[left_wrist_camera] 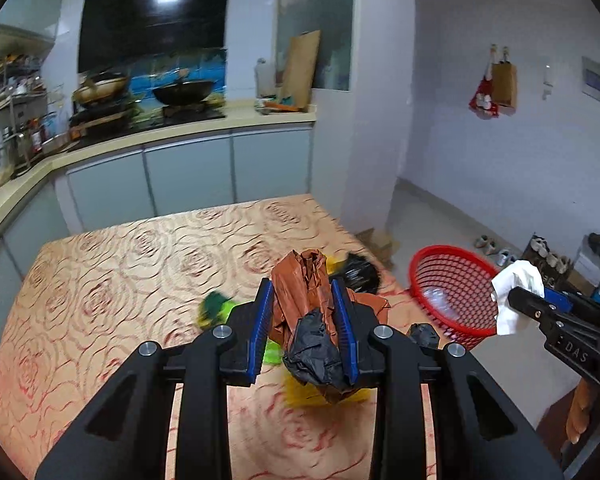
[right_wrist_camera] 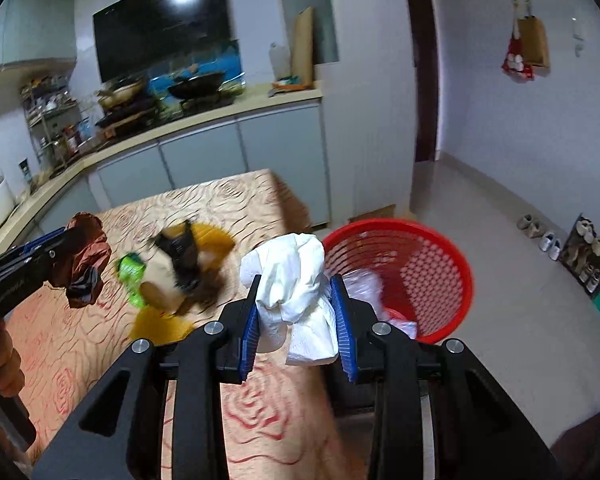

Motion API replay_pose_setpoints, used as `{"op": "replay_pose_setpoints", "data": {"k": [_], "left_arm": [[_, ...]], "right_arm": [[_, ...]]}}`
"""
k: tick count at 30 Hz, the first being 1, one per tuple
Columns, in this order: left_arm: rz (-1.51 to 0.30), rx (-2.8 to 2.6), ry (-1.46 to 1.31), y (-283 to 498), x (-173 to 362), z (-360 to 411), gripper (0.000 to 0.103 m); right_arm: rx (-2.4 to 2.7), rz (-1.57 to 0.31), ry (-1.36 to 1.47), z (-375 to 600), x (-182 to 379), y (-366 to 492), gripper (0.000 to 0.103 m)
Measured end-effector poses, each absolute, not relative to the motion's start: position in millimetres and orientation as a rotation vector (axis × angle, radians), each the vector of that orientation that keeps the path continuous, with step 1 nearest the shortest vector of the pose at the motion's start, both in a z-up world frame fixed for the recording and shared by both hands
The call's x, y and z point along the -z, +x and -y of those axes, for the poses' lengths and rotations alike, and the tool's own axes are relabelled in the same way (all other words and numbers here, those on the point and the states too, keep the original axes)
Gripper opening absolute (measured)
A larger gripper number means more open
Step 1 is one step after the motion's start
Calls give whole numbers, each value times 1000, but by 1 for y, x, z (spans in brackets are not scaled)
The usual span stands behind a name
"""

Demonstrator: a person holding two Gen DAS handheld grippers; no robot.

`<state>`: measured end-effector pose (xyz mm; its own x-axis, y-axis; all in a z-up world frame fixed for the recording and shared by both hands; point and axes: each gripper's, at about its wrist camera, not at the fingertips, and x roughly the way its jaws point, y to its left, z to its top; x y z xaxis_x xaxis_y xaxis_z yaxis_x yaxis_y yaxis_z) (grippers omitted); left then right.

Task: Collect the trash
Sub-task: 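Carry the brown cloth and white tissue over the red basket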

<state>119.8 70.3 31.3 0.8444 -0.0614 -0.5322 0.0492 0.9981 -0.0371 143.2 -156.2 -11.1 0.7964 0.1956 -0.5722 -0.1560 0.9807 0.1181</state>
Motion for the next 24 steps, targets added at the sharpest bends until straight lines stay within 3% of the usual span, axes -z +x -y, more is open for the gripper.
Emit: {"op": "replay_pose_setpoints", "data": {"k": [24], "left_arm": [[-549, 296, 49, 196, -33, 50, 29]], "right_arm": [[-11, -605, 102, 233, 10, 185, 33]]}}
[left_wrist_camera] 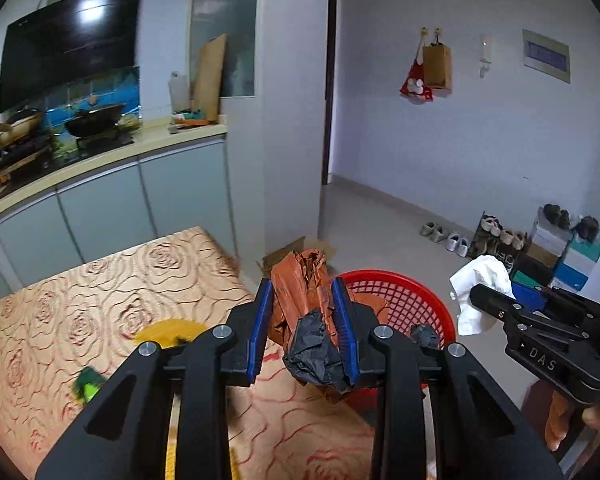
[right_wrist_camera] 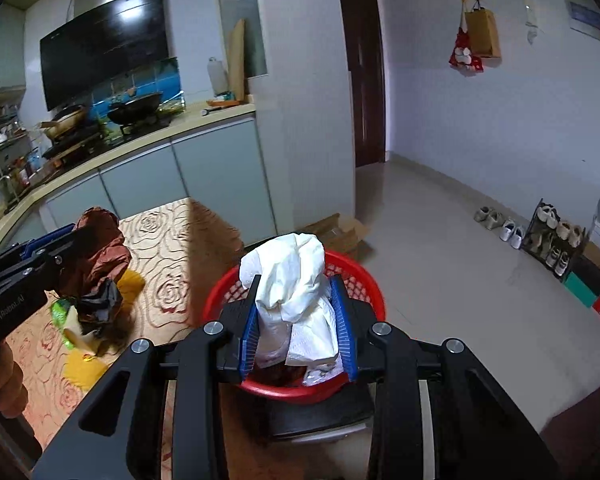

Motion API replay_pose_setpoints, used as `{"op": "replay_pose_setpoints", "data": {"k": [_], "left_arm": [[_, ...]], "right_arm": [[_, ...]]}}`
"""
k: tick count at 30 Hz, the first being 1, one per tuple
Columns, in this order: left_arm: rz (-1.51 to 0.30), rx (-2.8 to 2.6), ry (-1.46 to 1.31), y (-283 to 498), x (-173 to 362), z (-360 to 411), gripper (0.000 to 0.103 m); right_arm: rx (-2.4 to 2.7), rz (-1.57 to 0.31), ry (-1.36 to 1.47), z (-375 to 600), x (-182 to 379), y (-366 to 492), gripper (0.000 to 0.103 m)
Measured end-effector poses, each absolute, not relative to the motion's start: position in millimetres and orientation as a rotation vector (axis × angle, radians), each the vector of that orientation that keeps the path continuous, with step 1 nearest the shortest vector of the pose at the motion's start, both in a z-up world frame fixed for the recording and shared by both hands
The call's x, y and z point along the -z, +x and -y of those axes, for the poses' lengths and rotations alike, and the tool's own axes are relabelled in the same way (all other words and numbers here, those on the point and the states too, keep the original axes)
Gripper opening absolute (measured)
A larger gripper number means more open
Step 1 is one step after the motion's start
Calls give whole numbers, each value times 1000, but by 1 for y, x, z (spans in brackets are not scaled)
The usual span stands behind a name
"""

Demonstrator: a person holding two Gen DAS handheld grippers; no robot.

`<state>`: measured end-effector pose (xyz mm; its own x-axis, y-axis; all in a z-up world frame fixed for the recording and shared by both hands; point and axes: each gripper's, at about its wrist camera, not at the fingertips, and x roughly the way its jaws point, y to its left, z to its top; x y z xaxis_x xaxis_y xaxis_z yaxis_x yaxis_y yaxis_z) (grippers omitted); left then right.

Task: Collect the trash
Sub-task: 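Carry the brown cloth and white tissue over the red basket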

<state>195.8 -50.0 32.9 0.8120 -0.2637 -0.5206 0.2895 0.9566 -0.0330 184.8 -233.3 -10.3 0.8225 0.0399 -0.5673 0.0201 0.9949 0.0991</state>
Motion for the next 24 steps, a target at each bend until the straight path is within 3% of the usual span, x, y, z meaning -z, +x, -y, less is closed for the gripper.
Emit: {"op": "replay_pose_setpoints", "data": {"k": [24], "left_arm": [[-767, 401, 23, 273, 47, 105, 31]], "right_arm": [[-10, -729, 147, 256, 51, 243, 33]]}}
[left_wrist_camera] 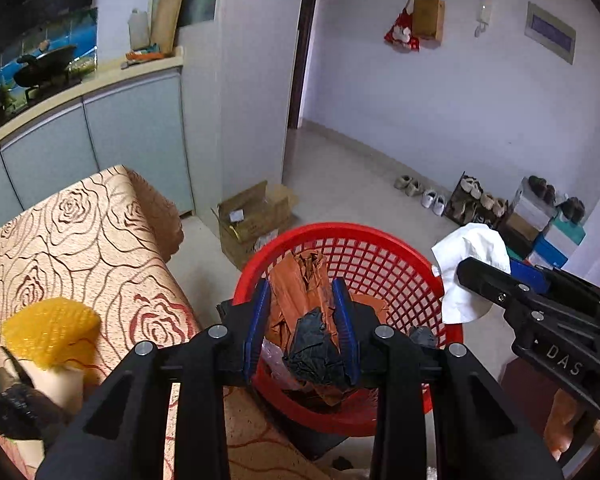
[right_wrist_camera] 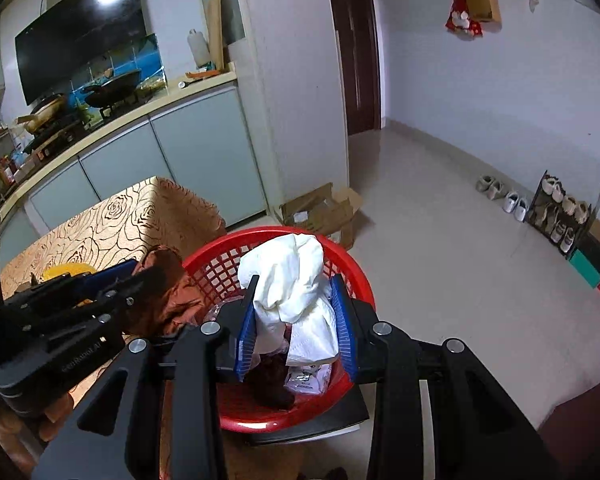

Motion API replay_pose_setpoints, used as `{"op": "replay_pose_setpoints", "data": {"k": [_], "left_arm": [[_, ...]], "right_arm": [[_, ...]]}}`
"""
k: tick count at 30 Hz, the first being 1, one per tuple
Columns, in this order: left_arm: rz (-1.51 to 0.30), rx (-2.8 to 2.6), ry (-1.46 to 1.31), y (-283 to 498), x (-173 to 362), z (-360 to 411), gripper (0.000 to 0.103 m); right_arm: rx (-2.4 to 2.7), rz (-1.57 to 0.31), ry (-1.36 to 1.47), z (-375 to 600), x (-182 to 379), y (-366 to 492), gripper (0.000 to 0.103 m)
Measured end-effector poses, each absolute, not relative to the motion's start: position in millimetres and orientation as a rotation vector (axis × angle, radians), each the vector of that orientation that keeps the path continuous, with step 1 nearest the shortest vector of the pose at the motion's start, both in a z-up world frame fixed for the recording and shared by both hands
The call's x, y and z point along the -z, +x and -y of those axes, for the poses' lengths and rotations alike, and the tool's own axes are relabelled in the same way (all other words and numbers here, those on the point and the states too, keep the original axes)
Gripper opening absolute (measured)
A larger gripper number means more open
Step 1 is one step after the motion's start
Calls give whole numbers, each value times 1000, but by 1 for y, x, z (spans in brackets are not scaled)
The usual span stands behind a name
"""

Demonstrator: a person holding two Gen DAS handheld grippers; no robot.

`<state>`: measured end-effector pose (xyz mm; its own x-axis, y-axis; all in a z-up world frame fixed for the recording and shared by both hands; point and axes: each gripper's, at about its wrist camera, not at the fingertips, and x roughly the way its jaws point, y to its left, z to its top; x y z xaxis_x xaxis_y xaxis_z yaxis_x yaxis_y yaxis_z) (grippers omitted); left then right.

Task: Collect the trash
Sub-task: 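Open both grippers to drop the cloth and tissue into the basket, then move both open grippers back over the table toward the green scrubber and black bag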

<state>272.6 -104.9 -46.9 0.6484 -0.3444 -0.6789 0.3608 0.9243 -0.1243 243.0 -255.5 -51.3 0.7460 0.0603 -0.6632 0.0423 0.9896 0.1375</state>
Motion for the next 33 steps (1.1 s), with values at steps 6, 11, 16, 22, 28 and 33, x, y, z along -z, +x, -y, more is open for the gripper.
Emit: {"op": "replay_pose_setpoints", "data": {"k": [6, 11, 16, 22, 28, 33], "left_arm": [[-784, 397, 26, 278, 54, 106, 36], [-773, 397, 27, 278, 52, 109, 50], [-750, 385, 44, 276, 47, 109, 57], [-708, 365, 54, 268, 33, 105, 60], [-676, 352, 39, 259, 19, 97, 64], [-648, 340, 34, 249, 7, 89, 67]], "right_arm": [[-33, -753, 156, 253, 59, 252, 37], [-38, -759, 175, 256, 62, 255, 44], [-42, -753, 198, 259, 62, 253, 56], [-46, -737, 211, 261, 56, 248, 56], [-36, -707, 203, 261, 45, 236, 56], [-24, -681, 172, 256, 37, 224, 56]]}}
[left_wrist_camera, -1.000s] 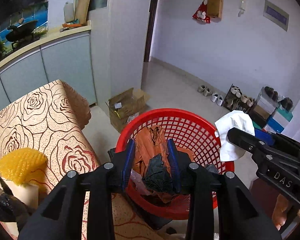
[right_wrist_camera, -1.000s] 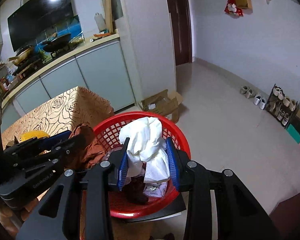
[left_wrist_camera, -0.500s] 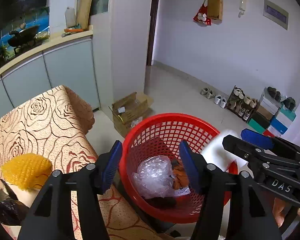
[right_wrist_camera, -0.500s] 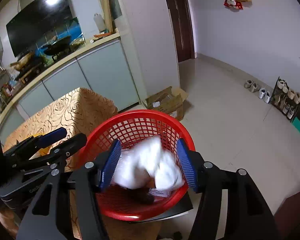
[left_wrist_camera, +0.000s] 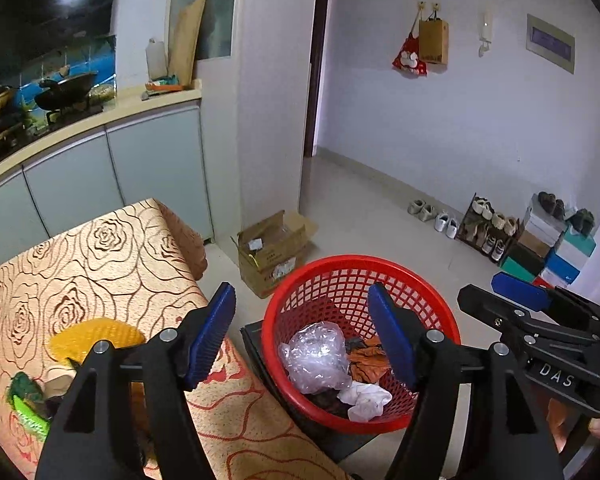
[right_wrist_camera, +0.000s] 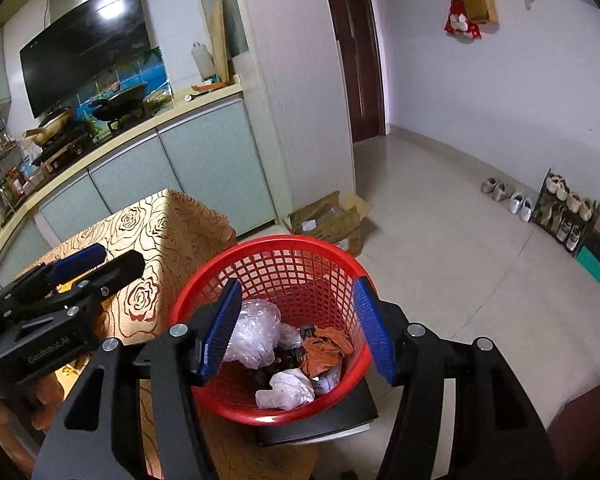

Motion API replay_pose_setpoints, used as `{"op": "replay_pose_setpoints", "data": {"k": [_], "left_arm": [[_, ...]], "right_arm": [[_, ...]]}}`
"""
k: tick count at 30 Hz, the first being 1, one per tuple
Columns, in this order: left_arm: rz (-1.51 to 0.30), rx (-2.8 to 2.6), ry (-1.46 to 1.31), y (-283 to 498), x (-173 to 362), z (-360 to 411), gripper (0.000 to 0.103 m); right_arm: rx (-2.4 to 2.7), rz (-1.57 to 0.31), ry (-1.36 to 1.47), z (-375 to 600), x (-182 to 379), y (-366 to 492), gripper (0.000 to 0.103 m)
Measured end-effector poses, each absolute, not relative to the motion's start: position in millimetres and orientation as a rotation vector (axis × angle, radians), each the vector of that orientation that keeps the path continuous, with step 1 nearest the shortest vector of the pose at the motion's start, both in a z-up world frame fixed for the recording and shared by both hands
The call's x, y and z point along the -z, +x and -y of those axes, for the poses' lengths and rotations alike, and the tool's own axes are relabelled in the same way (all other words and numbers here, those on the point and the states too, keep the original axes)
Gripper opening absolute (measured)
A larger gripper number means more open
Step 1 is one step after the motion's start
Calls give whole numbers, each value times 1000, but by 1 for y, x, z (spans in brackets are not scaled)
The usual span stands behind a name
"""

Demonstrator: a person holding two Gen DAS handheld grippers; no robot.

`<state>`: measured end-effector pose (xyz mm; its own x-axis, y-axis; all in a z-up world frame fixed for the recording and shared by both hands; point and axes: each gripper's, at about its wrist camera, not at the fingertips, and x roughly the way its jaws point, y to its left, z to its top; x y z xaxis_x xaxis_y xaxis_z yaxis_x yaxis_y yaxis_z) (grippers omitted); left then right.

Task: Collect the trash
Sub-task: 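Move both open grippers back over the table toward the green scrubber and black bag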

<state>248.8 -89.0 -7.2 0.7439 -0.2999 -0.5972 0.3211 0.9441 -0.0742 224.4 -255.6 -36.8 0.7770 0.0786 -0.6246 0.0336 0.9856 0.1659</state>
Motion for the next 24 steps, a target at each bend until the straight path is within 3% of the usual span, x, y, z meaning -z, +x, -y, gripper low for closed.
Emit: {"op": "replay_pose_setpoints", "data": {"k": [5, 10, 16, 24], "left_arm": [[-629, 330, 21, 235, -2, 78, 71], [-591, 303, 13, 217, -15, 59, 77], [-532, 223, 4, 192, -33, 24, 84], [-476, 100, -30, 157, -54, -35, 88]], "right_arm": [[-25, -659, 146, 248, 31, 213, 58], [-15, -616, 149, 242, 21, 198, 75], [-22, -577, 149, 233, 8, 181, 83], [-61, -538, 140, 210, -4, 164, 83]]}}
